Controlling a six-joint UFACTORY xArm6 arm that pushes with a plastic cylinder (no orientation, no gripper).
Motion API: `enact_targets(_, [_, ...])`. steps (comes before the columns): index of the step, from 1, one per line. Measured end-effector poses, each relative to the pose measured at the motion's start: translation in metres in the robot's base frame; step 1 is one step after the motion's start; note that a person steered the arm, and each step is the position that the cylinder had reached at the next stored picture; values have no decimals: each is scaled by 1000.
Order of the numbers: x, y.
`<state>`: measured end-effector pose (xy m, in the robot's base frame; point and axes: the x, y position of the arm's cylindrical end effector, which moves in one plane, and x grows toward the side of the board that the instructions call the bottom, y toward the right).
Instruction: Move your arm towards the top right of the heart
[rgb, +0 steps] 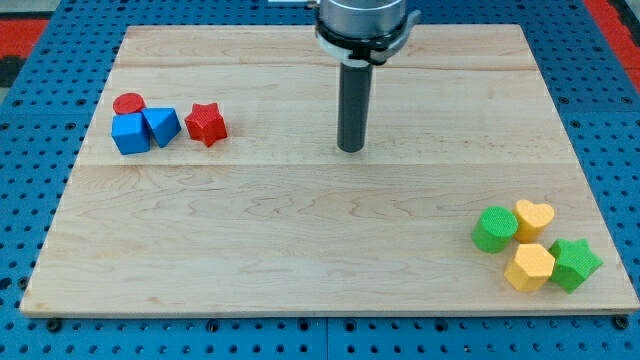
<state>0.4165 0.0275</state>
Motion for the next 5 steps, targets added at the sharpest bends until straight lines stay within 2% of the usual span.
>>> enact_targets(1, [-2, 16])
enact_targets(2, [1, -6])
enact_targets(3, [1, 15])
enact_targets(5, [34, 287])
